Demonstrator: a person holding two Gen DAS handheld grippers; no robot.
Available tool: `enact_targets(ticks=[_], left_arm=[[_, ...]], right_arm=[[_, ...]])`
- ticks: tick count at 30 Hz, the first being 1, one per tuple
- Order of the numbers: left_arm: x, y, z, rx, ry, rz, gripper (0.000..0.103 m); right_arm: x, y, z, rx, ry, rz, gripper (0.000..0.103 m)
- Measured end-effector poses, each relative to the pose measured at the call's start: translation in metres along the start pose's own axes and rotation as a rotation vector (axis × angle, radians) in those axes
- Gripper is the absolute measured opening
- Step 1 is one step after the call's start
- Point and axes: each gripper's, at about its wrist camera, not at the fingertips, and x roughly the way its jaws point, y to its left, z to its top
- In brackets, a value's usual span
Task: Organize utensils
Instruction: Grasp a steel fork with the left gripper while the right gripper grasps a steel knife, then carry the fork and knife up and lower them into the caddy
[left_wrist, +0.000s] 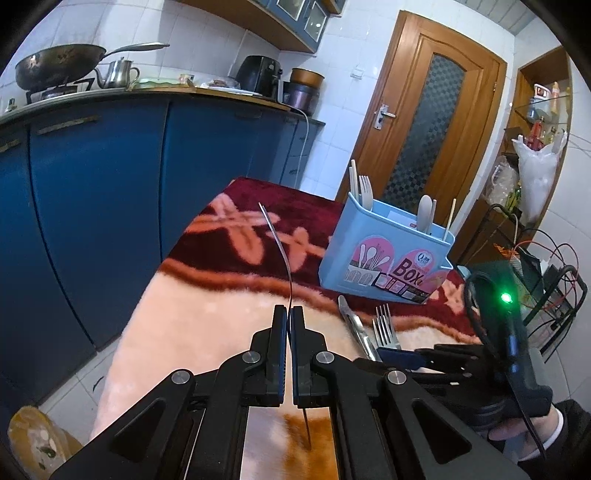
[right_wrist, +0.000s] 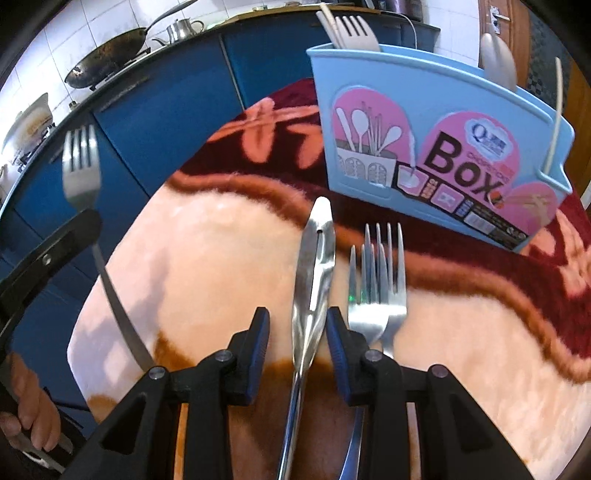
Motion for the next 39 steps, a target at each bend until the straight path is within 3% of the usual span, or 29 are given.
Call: enact_targets(ticks=[5,7,9,20,31,39], left_arm=[[-0.003,-0.002,0.001,0.005,-0.010,-0.008,0.002],[-0.004,-0.004,0.002,0.009,-0.017,-0.013,0.002],[-0.005,-0.007,0.002,0.015,-0.028,-0.021,0.002],[-0.011,-0.030,0.010,0.068,-0.082,-0.059,0.002],[-0.002,-0.074,0.049,0.189,-0.158,-0.055,0.002],[0.015,-0.103,0.093,0.235,-0.237,-0.023,0.002]], right_arm=[[0.007,0.003,0.008,-0.036,0.010,-0.024,0.033],[0.008,0.005,0.008,-0.051,0.002,-0.050,0.022],[0.006,0.003,0.006,-0.040,-0.019,-0.052,0.021],[-0.054,-0.031,-0.029,0.101,-0.249,0.086,0.021],[-0.116,-0.070,-0.047,0.189,-0.482,0.055,0.021],[-0.122,-0.086,-0.043,0.220,-0.537,0.039,0.021]])
